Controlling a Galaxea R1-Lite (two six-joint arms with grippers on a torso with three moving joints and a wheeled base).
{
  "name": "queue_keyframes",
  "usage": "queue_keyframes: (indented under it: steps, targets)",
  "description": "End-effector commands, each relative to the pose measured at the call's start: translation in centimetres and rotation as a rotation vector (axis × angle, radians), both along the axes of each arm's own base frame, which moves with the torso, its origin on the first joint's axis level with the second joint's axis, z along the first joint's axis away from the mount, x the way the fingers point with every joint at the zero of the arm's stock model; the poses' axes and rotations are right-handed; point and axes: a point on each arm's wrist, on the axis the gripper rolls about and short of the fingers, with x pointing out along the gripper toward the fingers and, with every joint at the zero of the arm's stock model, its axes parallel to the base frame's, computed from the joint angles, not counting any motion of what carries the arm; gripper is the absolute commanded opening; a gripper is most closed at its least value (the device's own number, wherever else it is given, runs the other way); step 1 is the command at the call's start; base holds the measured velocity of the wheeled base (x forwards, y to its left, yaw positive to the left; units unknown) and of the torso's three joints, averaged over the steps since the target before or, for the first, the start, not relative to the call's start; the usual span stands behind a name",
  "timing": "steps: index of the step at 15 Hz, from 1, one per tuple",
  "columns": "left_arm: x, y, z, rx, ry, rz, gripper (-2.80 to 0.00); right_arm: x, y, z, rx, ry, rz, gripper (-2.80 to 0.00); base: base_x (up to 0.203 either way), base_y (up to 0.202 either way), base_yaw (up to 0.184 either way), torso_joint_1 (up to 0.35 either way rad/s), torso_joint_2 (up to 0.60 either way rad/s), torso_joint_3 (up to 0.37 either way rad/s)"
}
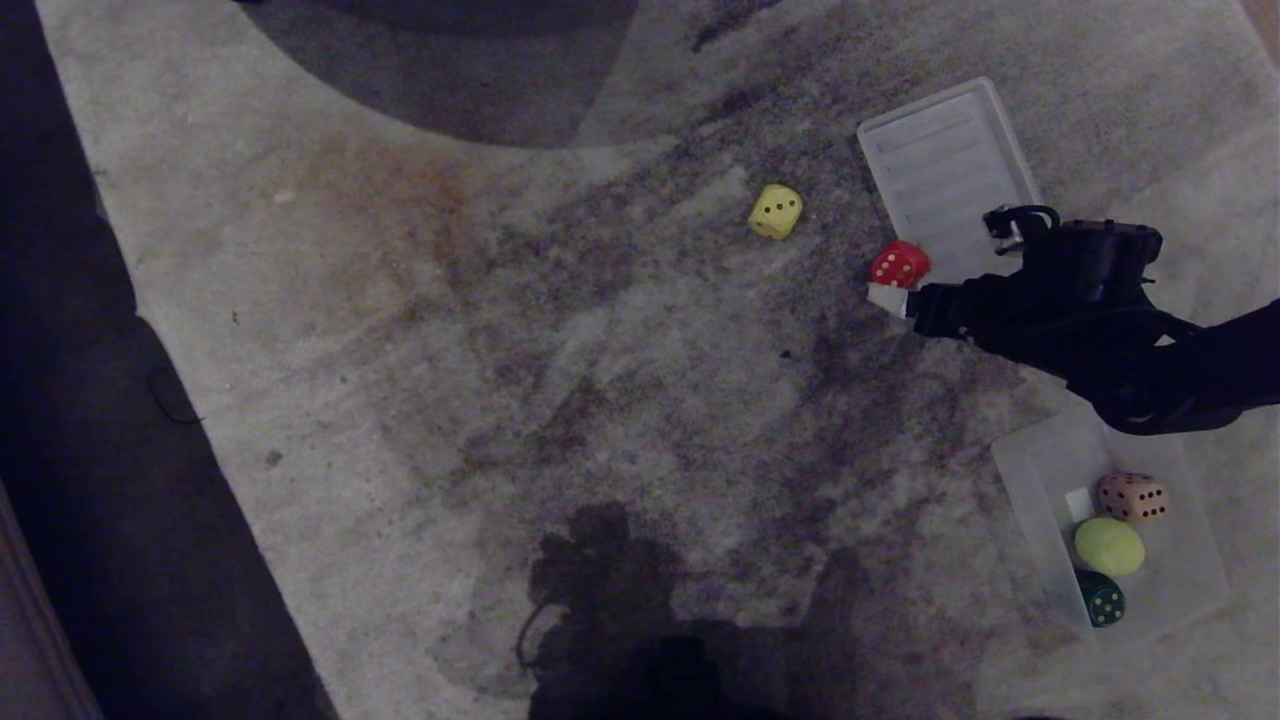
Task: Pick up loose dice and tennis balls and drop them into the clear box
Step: Pick up toys out of the box
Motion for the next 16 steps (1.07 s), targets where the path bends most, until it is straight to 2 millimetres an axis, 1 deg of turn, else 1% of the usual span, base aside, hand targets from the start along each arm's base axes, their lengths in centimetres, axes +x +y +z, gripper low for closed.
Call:
queue_keyframes:
  steps: [1,6,8,14,15,16]
  targets:
    - [0.0,0.0,0.0,-0.001,0.001,0.001,-2.8,0.9,-0.1,-0.1,0.0,-0.015,-0.001,0.0,0.0,0.0,0.0,0.0,0.0,0.0]
    - [0.0,0.0,0.0,-0.001,0.001,0.001,-2.8,2.6,-0.3,-1.2,-0.086,-0.038,-0.002,0.0,0.0,0.0,0.0,0.0,0.0,0.0]
    - [0.0,0.0,0.0,-0.001,0.002,0.001,-2.8,3.2,-0.6,-1.2,-0.093,-0.052,-0.01,0.0,0.0,0.0,0.0,0.0,0.0,0.0]
    - [0.0,0.0,0.0,-0.001,0.001,0.001,-2.8,4.6,-0.9,-1.7,-0.112,-0.072,-0.019,0.0,0.0,0.0,0.0,0.0,0.0,0.0]
    - [0.0,0.0,0.0,-0.001,0.002,0.001,-2.8,4.7,-0.9,-1.7,-0.116,-0.077,-0.021,-2.8,0.0,0.0,0.0,0.0,0.0,0.0]
    - [0.0,0.0,0.0,-0.001,0.002,0.001,-2.8,4.8,-1.0,-1.5,-0.118,-0.083,-0.023,-2.8,0.0,0.0,0.0,0.0,0.0,0.0]
